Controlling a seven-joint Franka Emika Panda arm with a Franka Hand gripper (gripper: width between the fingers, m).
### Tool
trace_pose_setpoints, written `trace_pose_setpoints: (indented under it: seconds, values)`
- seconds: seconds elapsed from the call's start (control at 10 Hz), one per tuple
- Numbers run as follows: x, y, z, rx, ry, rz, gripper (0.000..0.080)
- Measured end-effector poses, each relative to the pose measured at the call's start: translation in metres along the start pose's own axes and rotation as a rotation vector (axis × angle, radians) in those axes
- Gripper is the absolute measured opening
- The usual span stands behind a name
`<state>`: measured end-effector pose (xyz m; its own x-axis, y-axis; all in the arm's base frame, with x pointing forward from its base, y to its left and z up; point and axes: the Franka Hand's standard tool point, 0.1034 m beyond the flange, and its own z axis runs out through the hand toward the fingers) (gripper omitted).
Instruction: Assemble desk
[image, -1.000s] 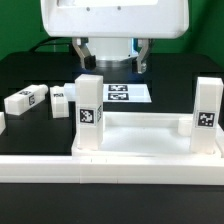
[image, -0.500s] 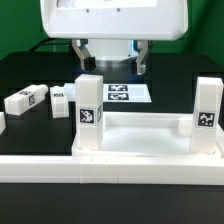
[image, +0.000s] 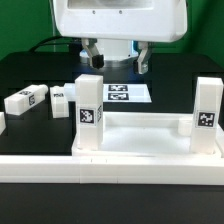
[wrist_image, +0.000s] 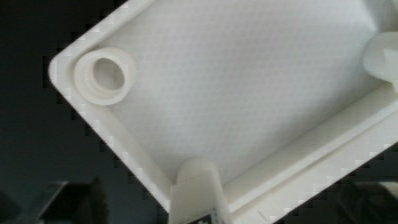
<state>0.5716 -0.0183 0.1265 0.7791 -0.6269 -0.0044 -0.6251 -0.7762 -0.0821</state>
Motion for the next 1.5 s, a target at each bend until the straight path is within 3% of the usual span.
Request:
trace_pose_setpoints:
  seconds: [0.3,0.6,1.0,1.4,1.5]
  values:
    - [-0.002,-0.001,0.003,0.004,-0.006,0.203,0.0649]
    - [-0.010,-0.002,0.015,0.003,-0.013,0.440,0.0649]
    - [-0.014,-0.006,0.017,0.016,-0.030,0.687,0.0649]
    - [-0.044,0.009,0.043,-0.015,-0.046,0.837,0.0649]
    - [-0.043,0.007,0.042,-0.014,-0.048,0.829,0.0649]
